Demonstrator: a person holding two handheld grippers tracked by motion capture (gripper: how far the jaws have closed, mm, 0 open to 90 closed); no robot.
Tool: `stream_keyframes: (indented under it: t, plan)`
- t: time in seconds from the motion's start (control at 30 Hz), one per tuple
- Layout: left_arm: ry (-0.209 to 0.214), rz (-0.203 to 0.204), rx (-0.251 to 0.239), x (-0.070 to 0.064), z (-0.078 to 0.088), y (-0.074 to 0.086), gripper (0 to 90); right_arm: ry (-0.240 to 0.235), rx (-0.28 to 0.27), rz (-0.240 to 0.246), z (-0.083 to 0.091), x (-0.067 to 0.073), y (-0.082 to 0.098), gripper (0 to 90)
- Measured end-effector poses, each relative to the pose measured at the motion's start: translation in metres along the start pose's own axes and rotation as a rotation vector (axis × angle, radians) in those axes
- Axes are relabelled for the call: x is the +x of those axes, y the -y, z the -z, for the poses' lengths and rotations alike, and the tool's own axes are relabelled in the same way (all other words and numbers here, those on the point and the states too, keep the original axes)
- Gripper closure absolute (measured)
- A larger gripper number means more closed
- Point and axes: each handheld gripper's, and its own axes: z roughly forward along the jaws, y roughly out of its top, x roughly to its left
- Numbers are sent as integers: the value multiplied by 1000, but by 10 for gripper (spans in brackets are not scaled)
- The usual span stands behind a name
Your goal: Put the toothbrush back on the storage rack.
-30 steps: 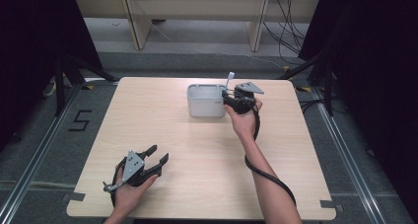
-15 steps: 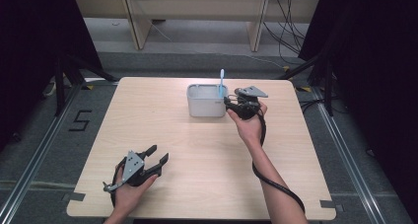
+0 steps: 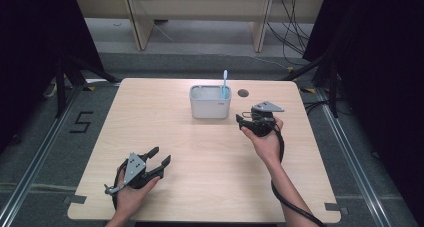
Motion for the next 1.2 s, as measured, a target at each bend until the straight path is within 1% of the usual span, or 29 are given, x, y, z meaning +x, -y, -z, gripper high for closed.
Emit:
stream_keyframes:
  t: [0.1, 0.13, 0.17, 0.23, 0.27, 0.3, 0.33, 0.37, 0.4, 0.43, 0.5, 0.53, 0.57, 0.6, 0.63, 0.67, 0.7, 0.73, 0.77, 0.8, 0.83, 0.87, 0.9, 0.97, 1.0, 1.03, 1.1, 1.13, 1.2]
  plan:
    - [-1, 2, 1, 0, 0, 0, 440, 6, 27, 9, 6, -2, 6, 339]
    - [-2, 4, 1, 0, 0, 0, 440, -1, 31, -7, 10, -2, 13, 337]
    - [-2, 4, 1, 0, 0, 0, 440, -4, 43, -7, 13, -3, 16, 337]
    - [-2, 4, 2, 0, 0, 0, 440, 5, 49, 12, 18, -6, 23, 336]
    - [-3, 4, 3, 0, 0, 0, 440, -9, 56, 13, 20, -7, 26, 335]
    - [-4, 3, 4, 0, 0, 0, 440, 4, 56, -10, 22, -6, 30, 335]
    - [-4, 3, 4, 0, 0, 0, 440, -6, 54, -16, 24, -6, 33, 335]
    - [-5, 4, 5, 0, 0, 0, 441, -2, 58, 23, 26, -10, 36, 334]
    - [-5, 4, 4, 0, 0, 0, 440, 1, 58, -20, 28, -7, 40, 334]
    - [-5, 5, 4, 0, 0, 0, 440, 2, 60, 0, 31, -9, 44, 334]
    - [-5, 8, 5, 0, 0, 0, 440, -7, 58, -40, 35, -8, 51, 334]
    - [-3, 8, 4, 0, 0, 0, 441, -2, 52, -21, 37, -9, 54, 334]
    - [-2, 7, 4, 1, 0, 0, 440, -17, 54, -17, 39, -10, 57, 334]
    - [-2, 8, 3, 1, 0, 0, 440, -9, 47, -33, 41, -8, 61, 334]
    - [-1, 8, 3, 1, 0, 0, 440, -24, 49, -16, 43, -9, 65, 334]
    - [-1, 9, 3, 1, 0, 0, 440, -23, 47, -41, 46, -6, 68, 334]
    - [-1, 8, 4, 1, 0, 0, 440, -4, 31, -1, 49, -7, 71, 334]
    - [-1, 8, 5, 1, 0, 0, 440, -20, 27, -45, 51, -4, 75, 335]
    - [-1, 8, 5, 1, 0, 0, 440, -21, 18, -9, 53, -5, 78, 335]
    - [-2, 8, 6, 1, 0, 0, 440, -27, 18, -52, 55, -1, 81, 335]
    - [-1, 8, 7, 1, 0, 0, 440, -18, 7, -34, 56, -2, 85, 335]
    - [-1, 8, 7, 1, -1, 0, 440, -19, 14, -33, 58, 0, 87, 335]
    - [-1, 9, 7, 1, -1, 0, 440, -23, 6, -7, 60, 0, 89, 335]
    - [-1, 13, 6, 1, -1, 0, 441, -26, 8, -2, 61, 2, 94, 335]
    - [-1, 13, 7, 1, -1, 0, 440, -28, -7, -7, 61, 3, 96, 335]
    - [-1, 13, 6, 1, -1, 0, 440, -36, -1, -18, 62, 4, 98, 335]
    - [0, 13, 7, 1, -1, 0, 440, -31, -1, -22, 62, 6, 100, 335]
    - [1, 13, 7, 1, -1, 0, 440, -46, -1, -26, 62, 6, 100, 335]
    - [1, 13, 9, 1, -1, 0, 440, -45, -9, -21, 61, 6, 99, 335]
